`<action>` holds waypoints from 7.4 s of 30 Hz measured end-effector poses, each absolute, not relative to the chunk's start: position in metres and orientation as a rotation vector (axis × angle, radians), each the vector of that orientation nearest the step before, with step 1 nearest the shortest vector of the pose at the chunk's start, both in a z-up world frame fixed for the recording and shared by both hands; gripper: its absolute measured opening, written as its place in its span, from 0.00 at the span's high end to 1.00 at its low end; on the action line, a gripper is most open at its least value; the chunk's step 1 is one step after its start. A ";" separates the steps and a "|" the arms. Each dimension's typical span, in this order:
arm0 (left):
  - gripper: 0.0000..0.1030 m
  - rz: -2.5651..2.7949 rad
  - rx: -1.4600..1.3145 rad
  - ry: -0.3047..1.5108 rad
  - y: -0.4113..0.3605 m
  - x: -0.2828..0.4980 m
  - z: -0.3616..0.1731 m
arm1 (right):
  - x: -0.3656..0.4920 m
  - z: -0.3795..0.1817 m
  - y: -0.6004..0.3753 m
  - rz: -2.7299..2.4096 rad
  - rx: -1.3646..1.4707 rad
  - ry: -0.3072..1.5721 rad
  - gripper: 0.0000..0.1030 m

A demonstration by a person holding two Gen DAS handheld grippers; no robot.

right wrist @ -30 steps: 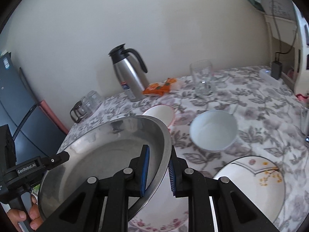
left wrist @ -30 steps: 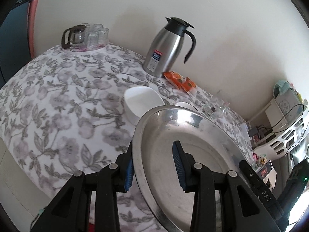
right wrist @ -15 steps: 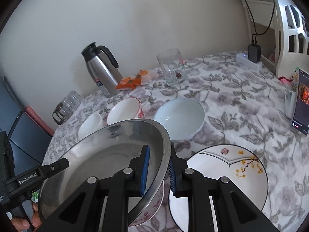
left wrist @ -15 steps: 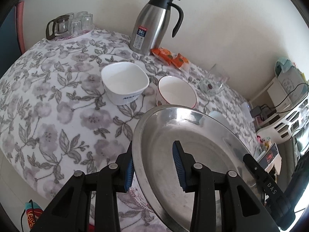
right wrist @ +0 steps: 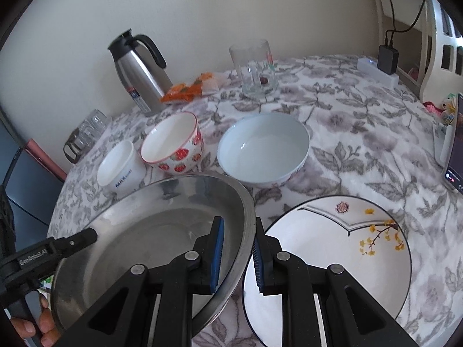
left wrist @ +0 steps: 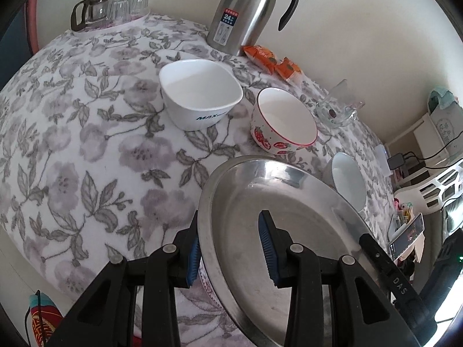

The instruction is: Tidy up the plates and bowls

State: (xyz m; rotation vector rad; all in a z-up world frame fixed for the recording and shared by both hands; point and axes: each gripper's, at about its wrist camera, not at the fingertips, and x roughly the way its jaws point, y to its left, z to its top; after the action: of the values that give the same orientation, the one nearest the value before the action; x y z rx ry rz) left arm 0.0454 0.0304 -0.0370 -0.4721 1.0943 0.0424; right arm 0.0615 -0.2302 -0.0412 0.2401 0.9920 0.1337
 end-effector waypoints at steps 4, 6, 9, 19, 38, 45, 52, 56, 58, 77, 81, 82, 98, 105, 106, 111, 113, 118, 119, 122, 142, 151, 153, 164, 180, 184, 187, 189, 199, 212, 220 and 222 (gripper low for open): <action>0.63 0.046 -0.469 1.100 0.031 0.046 -0.040 | 0.062 -0.044 -0.228 0.132 0.222 1.002 0.80; 0.63 0.046 -0.475 1.109 0.033 0.046 -0.042 | 0.063 -0.044 -0.226 0.131 0.214 1.006 0.81; 0.63 0.049 -0.497 1.140 0.035 0.048 -0.049 | 0.065 -0.047 -0.224 0.131 0.206 1.019 0.81; 0.63 0.066 -0.566 1.264 0.041 0.049 -0.076 | 0.070 -0.063 -0.222 0.123 0.187 1.080 0.81; 0.63 0.110 -0.579 1.337 0.046 0.048 -0.092 | 0.071 -0.077 -0.211 0.118 0.124 1.153 0.80; 0.63 0.118 -0.583 1.342 0.049 0.048 -0.095 | 0.072 -0.079 -0.208 0.115 0.102 1.162 0.80; 0.62 0.119 -0.576 1.346 0.047 0.052 -0.096 | 0.071 -0.078 -0.207 0.113 0.095 1.156 0.81; 0.63 0.117 -0.571 1.348 0.045 0.054 -0.098 | 0.071 -0.078 -0.207 0.110 0.096 1.149 0.81; 0.63 0.117 -0.567 1.349 0.044 0.055 -0.098 | 0.071 -0.077 -0.207 0.109 0.097 1.145 0.81; 0.62 0.166 -0.574 1.284 0.058 0.048 -0.085 | 0.067 -0.055 -0.210 0.074 0.084 1.085 0.81; 0.62 0.210 -0.544 1.224 0.065 0.043 -0.071 | 0.064 -0.044 -0.210 0.071 0.092 1.045 0.80; 0.61 0.221 -0.532 1.211 0.066 0.042 -0.067 | 0.064 -0.042 -0.210 0.072 0.089 1.038 0.80; 0.38 0.246 -0.428 1.190 0.057 0.044 -0.060 | 0.063 -0.045 -0.186 0.085 0.015 1.035 0.28; 0.22 0.249 -0.417 1.174 0.057 0.043 -0.059 | 0.064 -0.047 -0.185 0.080 0.002 1.035 0.16; 0.21 0.251 -0.414 1.171 0.057 0.044 -0.058 | 0.064 -0.048 -0.186 0.077 0.004 1.035 0.12; 0.16 0.259 -0.411 1.154 0.058 0.043 -0.057 | 0.065 -0.047 -0.192 0.064 0.023 1.026 0.02; 0.15 0.258 -0.404 1.144 0.057 0.043 -0.056 | 0.065 -0.046 -0.193 0.060 0.028 1.019 0.00; 0.04 0.238 -0.396 1.117 0.054 0.043 -0.052 | 0.065 -0.044 -0.196 0.060 0.043 1.005 0.00; 0.04 0.233 -0.393 1.109 0.053 0.043 -0.051 | 0.065 -0.043 -0.197 0.058 0.047 1.000 0.00; 0.03 0.217 -0.385 1.087 0.050 0.044 -0.048 | 0.063 -0.039 -0.199 0.055 0.058 0.973 0.00; 0.03 -0.049 -0.203 0.903 -0.012 0.063 0.019 | 0.062 -0.016 -0.293 -0.200 0.274 0.940 0.00; 0.03 -0.254 0.008 1.010 -0.077 0.087 0.023 | 0.050 -0.024 -0.345 -0.305 0.373 0.965 0.00; 0.03 -0.240 0.084 1.009 -0.085 0.090 0.026 | 0.048 -0.027 -0.353 -0.316 0.375 0.978 0.00; 0.04 -0.309 0.152 0.941 -0.126 0.110 0.085 | 0.037 -0.046 -0.385 -0.376 0.448 1.033 0.00; 0.09 -0.505 0.191 1.201 -0.225 0.114 -0.019 | 0.020 -0.068 -0.402 -0.396 0.508 1.100 0.00; 0.12 -0.488 0.179 1.275 -0.222 0.124 -0.046 | 0.019 -0.074 -0.404 -0.406 0.525 1.119 0.01; 0.14 -0.467 0.197 1.314 -0.222 0.129 -0.063 | 0.020 -0.080 -0.400 -0.389 0.530 1.142 0.05; 0.26 -0.472 0.195 1.338 -0.221 0.132 -0.071 | 0.020 -0.081 -0.398 -0.377 0.539 1.148 0.06; 0.34 -0.471 0.267 1.363 -0.233 0.136 -0.086 | 0.018 -0.093 -0.389 -0.370 0.562 1.192 0.17; 0.53 -0.491 0.281 1.404 -0.245 0.141 -0.101 | 0.004 -0.108 -0.387 -0.360 0.637 1.233 0.33; 0.55 -0.497 0.287 1.404 -0.244 0.140 -0.101 | -0.007 -0.107 -0.381 -0.334 0.675 1.238 0.40; 0.55 -0.493 0.291 1.407 -0.243 0.139 -0.102 | -0.010 -0.106 -0.381 -0.329 0.693 1.233 0.47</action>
State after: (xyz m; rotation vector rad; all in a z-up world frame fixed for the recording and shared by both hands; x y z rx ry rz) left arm 0.1394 -0.2432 -0.1017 0.2906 1.4069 -0.4926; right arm -0.0104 -0.3812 -0.1061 0.6933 1.2328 -0.3290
